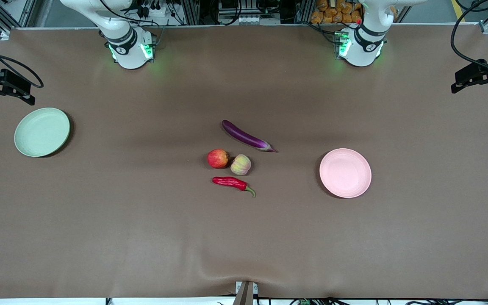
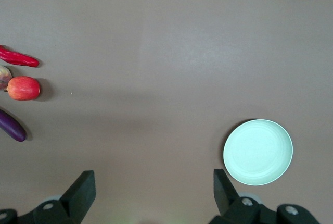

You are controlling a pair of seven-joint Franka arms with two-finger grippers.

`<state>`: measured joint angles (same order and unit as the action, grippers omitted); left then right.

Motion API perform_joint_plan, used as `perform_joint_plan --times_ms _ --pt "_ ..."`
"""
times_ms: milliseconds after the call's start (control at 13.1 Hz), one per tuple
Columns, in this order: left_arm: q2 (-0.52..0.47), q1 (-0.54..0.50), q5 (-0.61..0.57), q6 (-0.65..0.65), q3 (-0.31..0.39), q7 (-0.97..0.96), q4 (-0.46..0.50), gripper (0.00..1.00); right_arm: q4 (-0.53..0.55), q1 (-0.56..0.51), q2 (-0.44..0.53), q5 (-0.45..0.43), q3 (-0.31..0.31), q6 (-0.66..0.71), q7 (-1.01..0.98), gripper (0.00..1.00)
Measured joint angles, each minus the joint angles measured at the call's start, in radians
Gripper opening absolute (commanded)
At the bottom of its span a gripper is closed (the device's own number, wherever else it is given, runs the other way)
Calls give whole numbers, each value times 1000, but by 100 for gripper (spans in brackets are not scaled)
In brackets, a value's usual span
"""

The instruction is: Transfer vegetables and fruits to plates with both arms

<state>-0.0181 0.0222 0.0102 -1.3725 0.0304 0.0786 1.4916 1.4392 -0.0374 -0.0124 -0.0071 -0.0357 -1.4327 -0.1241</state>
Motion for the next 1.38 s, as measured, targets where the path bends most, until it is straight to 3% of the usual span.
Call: perform_joint_plan --times_ms 1070,1376 --pt "37 -2 3 -5 1 0 -1 100 1 -9 -13 2 4 -6 0 100" --pt "72 4 103 -40 -5 -51 -4 100 1 -11 -13 3 4 -6 0 100"
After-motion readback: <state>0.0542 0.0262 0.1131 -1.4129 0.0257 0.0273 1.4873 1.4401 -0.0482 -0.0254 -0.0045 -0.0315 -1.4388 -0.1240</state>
